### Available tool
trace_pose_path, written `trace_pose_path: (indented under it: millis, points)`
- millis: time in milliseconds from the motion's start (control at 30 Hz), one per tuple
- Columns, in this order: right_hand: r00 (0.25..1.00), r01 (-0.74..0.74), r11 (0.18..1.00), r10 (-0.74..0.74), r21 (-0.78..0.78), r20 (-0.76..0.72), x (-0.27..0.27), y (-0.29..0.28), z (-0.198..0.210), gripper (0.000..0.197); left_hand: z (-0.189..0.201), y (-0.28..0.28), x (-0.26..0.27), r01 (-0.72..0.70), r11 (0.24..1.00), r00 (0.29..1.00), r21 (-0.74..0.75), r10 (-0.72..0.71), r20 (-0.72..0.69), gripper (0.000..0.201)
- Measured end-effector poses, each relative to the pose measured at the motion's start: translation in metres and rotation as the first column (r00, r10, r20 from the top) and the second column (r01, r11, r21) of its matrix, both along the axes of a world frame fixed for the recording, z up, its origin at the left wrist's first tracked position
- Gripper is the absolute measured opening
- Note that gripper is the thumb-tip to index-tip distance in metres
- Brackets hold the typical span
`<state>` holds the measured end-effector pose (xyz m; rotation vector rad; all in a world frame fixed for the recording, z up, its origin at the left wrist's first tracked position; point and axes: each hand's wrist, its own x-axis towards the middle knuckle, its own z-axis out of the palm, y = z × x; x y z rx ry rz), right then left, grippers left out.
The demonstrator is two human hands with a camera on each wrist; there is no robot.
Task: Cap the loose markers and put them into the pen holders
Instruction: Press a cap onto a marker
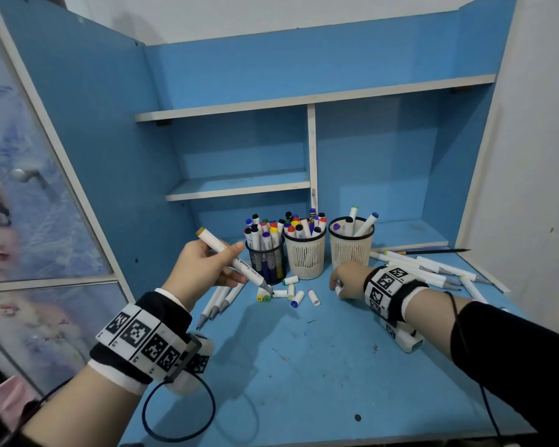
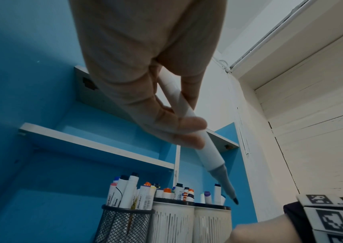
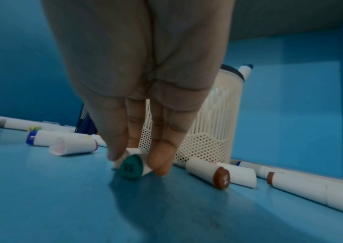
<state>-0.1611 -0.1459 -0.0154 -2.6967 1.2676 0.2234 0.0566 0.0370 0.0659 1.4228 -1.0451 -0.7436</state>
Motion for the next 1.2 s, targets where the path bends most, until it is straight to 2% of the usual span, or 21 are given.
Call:
trace_pose_path:
  millis: [200, 333, 500, 567, 633, 700, 767, 800, 867, 933, 1000, 1100, 1200]
  points:
    - [0.999, -0.030, 1.000, 0.030, 0.001, -0.032, 0.007, 0.001, 0.003, 0.028, -0.002, 0.005, 0.000, 0.011, 1.000, 0.999, -0.002, -0.011, -0.031, 0.026]
    - [0.998, -0.059, 0.998, 0.059, -0.019, 0.011, 0.006, -0.001, 0.004, 0.007, -0.002, 0.006, 0.000, 0.019, 1.000, 0.994, 0.009, -0.017, -0.107, 0.022]
    - [0.960, -0.003, 1.000, 0.001, 0.004, 0.279, -0.001, 0.001, 0.008, 0.026, -0.004, 0.009, -0.002, -0.002, 1.000, 0.978, -0.007, 0.001, -0.210, 0.020]
    - [0.919, 0.025, 0.999, -0.034, 0.027, 0.392, -0.007, 0.006, 0.012, 0.033, -0.004, 0.013, -0.004, 0.015, 0.999, 0.973, -0.033, -0.023, -0.230, 0.013]
    - [0.861, 0.028, 0.998, -0.055, 0.062, 0.505, -0.014, 0.015, 0.019, 0.029, -0.004, 0.017, -0.005, 0.035, 0.998, 0.974, -0.047, -0.044, -0.223, 0.008]
    - [0.779, 0.017, 0.993, -0.089, 0.120, 0.620, -0.022, 0.030, 0.028, 0.024, -0.004, 0.019, -0.007, 0.051, 0.998, 0.981, -0.045, -0.059, -0.187, 0.006]
    - [0.651, 0.013, 0.983, -0.148, 0.184, 0.744, -0.030, 0.047, 0.036, 0.022, -0.005, 0.019, -0.011, 0.059, 0.998, 0.985, -0.038, -0.064, -0.160, 0.007]
    - [0.564, 0.015, 0.975, -0.193, 0.223, 0.803, -0.033, 0.055, 0.039, 0.022, -0.005, 0.018, -0.014, 0.061, 0.997, 0.985, -0.038, -0.067, -0.160, 0.008]
    - [0.343, -0.001, 0.943, -0.313, 0.334, 0.886, -0.041, 0.070, 0.044, 0.023, -0.006, 0.016, -0.022, 0.071, 0.996, 0.979, -0.049, -0.079, -0.188, 0.010]
    - [0.126, -0.070, 0.893, -0.434, 0.445, 0.892, -0.049, 0.083, 0.047, 0.022, -0.007, 0.013, -0.032, 0.087, 0.994, 0.970, -0.070, -0.100, -0.222, 0.011]
    - [-0.031, -0.153, 0.839, -0.533, 0.523, 0.846, -0.058, 0.093, 0.048, 0.018, -0.007, 0.010, -0.043, 0.109, 0.990, 0.959, -0.091, -0.129, -0.251, 0.013]
    - [-0.181, -0.257, 0.771, -0.630, 0.582, 0.755, -0.069, 0.105, 0.047, 0.016, -0.007, 0.005, -0.058, 0.130, 0.983, 0.942, -0.127, -0.163, -0.294, 0.022]
    - [-0.249, -0.342, 0.726, -0.682, 0.596, 0.688, -0.076, 0.116, 0.047, 0.014, -0.008, -0.001, -0.072, 0.135, 0.981, 0.936, -0.141, -0.173, -0.308, 0.024]
